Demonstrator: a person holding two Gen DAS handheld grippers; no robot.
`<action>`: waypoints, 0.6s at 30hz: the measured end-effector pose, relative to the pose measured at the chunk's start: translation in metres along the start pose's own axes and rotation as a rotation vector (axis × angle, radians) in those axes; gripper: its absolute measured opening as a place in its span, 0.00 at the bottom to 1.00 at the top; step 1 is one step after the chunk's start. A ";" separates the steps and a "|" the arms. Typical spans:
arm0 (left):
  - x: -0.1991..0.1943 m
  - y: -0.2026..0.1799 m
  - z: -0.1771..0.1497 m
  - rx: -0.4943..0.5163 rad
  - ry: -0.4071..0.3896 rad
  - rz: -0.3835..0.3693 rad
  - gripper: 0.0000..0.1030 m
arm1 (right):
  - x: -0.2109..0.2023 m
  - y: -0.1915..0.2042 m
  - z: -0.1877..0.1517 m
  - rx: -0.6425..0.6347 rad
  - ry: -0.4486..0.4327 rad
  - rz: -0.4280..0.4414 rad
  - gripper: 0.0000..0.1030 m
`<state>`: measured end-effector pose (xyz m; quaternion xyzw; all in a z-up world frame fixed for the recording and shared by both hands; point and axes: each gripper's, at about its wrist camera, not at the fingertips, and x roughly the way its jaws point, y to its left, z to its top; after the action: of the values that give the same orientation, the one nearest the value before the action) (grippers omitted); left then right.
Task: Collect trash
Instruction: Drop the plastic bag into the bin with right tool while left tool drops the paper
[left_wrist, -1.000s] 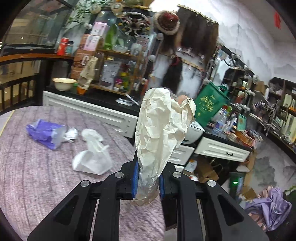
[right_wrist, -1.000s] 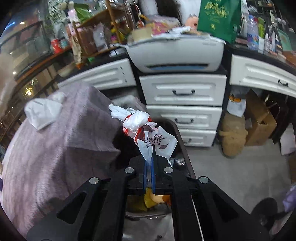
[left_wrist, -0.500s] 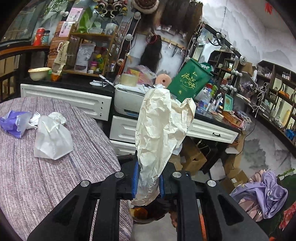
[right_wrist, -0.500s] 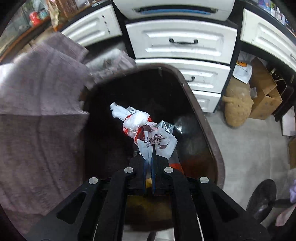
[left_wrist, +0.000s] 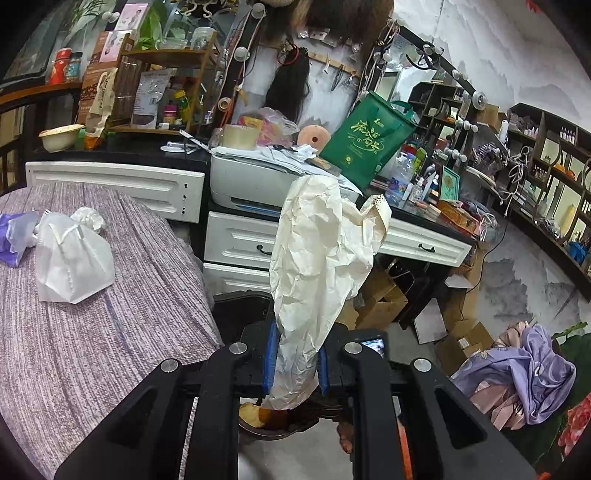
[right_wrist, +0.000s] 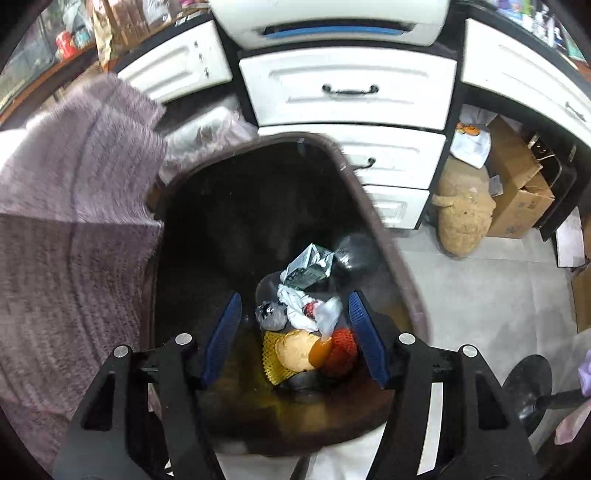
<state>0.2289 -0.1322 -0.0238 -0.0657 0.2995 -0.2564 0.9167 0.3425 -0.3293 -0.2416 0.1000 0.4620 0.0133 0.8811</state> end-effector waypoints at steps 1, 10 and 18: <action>0.003 -0.001 -0.001 0.000 0.009 -0.006 0.17 | -0.007 -0.004 0.000 0.007 -0.011 0.001 0.59; 0.047 -0.017 -0.015 0.014 0.117 -0.036 0.17 | -0.075 -0.059 -0.007 0.098 -0.137 -0.091 0.62; 0.100 -0.040 -0.042 0.089 0.246 -0.013 0.17 | -0.120 -0.107 -0.011 0.197 -0.220 -0.156 0.64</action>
<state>0.2556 -0.2165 -0.0987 0.0049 0.3977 -0.2815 0.8733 0.2577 -0.4464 -0.1702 0.1504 0.3680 -0.1117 0.9107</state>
